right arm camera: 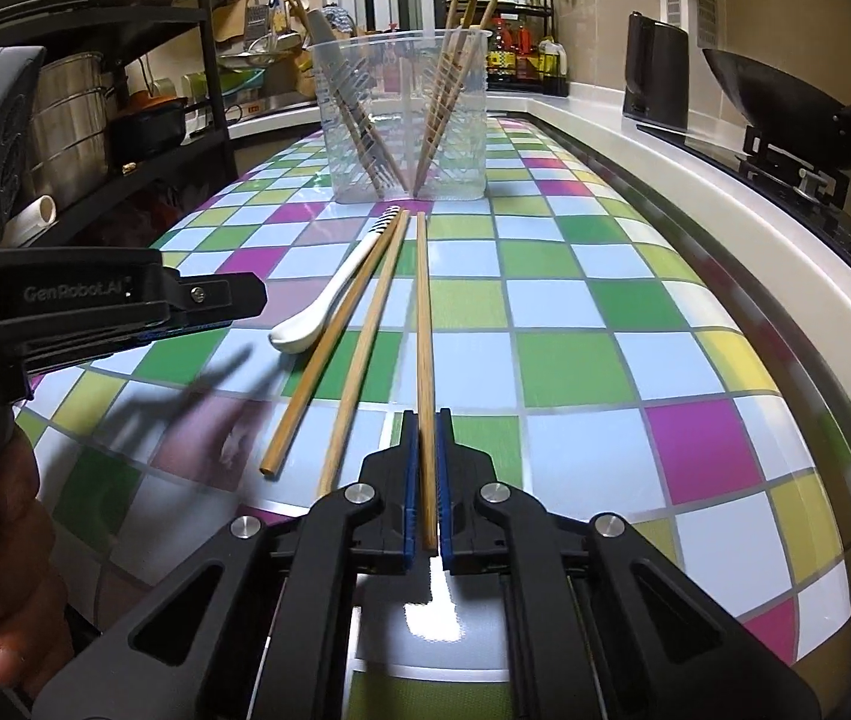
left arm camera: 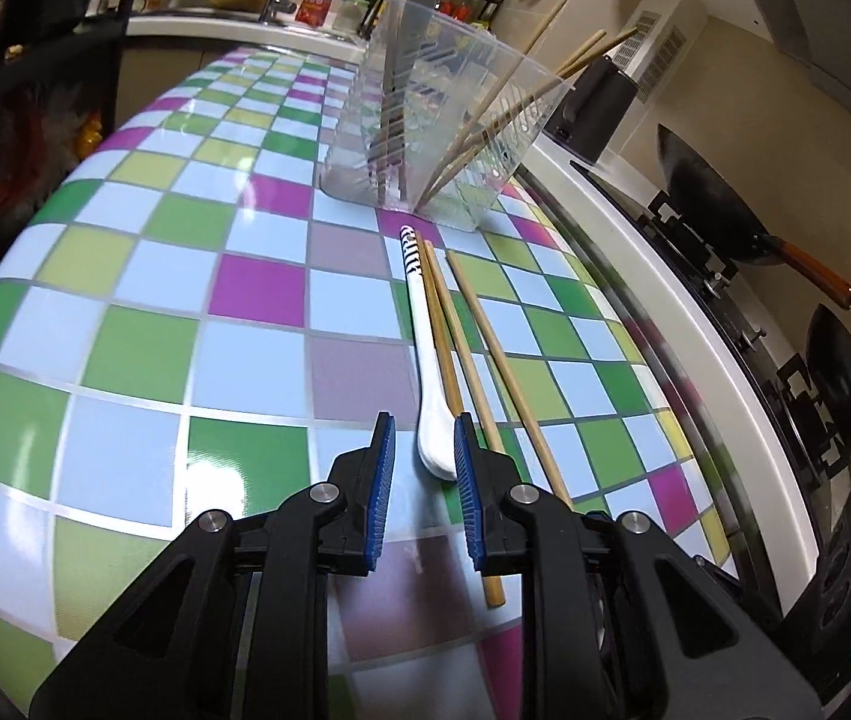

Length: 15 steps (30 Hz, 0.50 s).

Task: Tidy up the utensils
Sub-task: 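Close the left tool on the white spoon handle while the right tool grasps a chopstick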

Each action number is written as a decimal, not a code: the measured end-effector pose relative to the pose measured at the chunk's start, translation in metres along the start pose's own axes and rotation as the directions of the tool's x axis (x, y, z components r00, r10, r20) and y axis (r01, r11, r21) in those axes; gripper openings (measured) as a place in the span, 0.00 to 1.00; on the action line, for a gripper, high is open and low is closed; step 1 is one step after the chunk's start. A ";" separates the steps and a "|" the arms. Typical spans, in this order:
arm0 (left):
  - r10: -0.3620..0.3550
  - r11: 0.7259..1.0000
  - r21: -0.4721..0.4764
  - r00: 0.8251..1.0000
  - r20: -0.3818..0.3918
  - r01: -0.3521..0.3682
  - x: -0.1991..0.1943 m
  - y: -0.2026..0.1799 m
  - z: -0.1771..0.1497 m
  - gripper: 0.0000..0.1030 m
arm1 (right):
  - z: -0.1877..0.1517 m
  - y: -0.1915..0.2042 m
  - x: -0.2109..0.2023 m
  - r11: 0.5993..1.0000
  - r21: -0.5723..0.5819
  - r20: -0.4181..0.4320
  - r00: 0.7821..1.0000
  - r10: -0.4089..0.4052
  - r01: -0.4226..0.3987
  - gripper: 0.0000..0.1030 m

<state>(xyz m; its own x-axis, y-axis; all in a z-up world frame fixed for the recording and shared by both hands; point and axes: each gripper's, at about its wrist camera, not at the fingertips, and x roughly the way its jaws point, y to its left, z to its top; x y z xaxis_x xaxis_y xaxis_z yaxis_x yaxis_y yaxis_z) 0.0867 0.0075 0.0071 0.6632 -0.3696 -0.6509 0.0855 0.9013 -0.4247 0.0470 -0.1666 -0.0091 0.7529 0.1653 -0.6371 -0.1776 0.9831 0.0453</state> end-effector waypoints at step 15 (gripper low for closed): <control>0.146 0.982 0.129 0.988 -0.055 -0.138 0.028 -0.033 -0.005 0.19 | 0.001 -0.006 0.000 1.000 0.013 -0.002 1.000 -0.025 0.026 0.05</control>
<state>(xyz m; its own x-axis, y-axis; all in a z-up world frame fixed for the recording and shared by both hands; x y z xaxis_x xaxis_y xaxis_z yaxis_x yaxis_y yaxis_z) 0.0989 -0.0339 -0.0001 0.6263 -0.2463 -0.7397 0.0883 0.9651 -0.2466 0.0489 -0.1720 -0.0089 0.7558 0.1401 -0.6397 -0.1501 0.9879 0.0389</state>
